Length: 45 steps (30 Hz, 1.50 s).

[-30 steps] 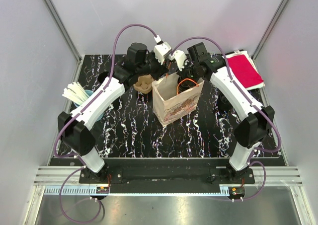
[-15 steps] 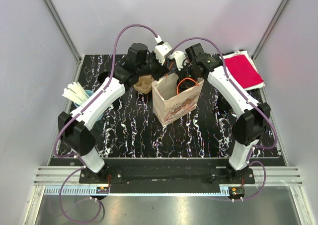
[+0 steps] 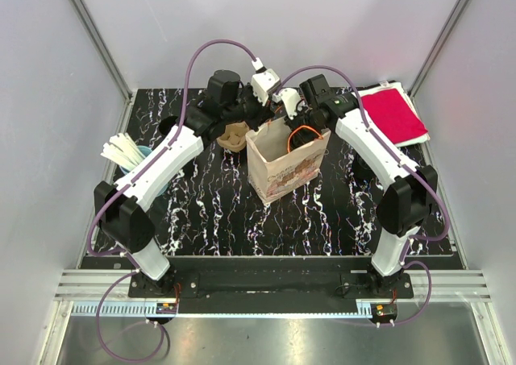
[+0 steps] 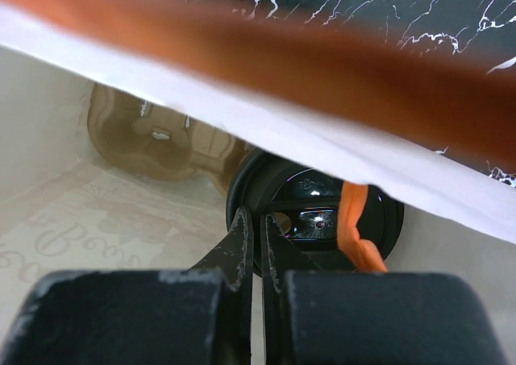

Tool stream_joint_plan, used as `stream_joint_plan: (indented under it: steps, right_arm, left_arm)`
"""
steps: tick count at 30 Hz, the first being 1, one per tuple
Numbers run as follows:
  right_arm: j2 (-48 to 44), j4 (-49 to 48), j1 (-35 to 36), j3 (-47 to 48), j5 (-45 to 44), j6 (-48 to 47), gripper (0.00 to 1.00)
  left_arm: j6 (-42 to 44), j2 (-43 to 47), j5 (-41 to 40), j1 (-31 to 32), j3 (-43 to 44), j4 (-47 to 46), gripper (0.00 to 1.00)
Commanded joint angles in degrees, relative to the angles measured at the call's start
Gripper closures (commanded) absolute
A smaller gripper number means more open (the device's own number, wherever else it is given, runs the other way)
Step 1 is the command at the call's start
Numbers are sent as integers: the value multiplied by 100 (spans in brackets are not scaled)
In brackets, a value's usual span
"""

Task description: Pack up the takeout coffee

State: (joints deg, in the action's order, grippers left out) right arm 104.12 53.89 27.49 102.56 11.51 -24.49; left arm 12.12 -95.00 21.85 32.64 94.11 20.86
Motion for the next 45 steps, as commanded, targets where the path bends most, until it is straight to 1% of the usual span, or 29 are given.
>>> stream_joint_plan:
  steps: [1, 3, 11, 15, 24, 45]
  right_arm:
    - [-181, -71, 38, -35, -52, -196, 100]
    - [-199, -80, 29, -43, -17, -205, 100]
    - [-401, -317, 29, -96, 132, -240, 100]
    - [-445, -414, 38, -131, 229, -223, 100]
    - [-462, -432, 29, -289, 238, -319, 100]
    - [-304, -317, 38, -377, 212, -460, 100]
  left_arm:
    - [-43, -27, -207, 23, 108, -223, 97]
    - [-43, -36, -251, 23, 117, -223, 100]
    - [-78, -115, -576, 67, 170, -126, 100]
    - [-78, -185, -1040, 119, 231, -30, 100]
    - [-307, -194, -1587, 119, 231, -161, 100]
    - [-403, -62, -1218, 119, 205, -214, 100]
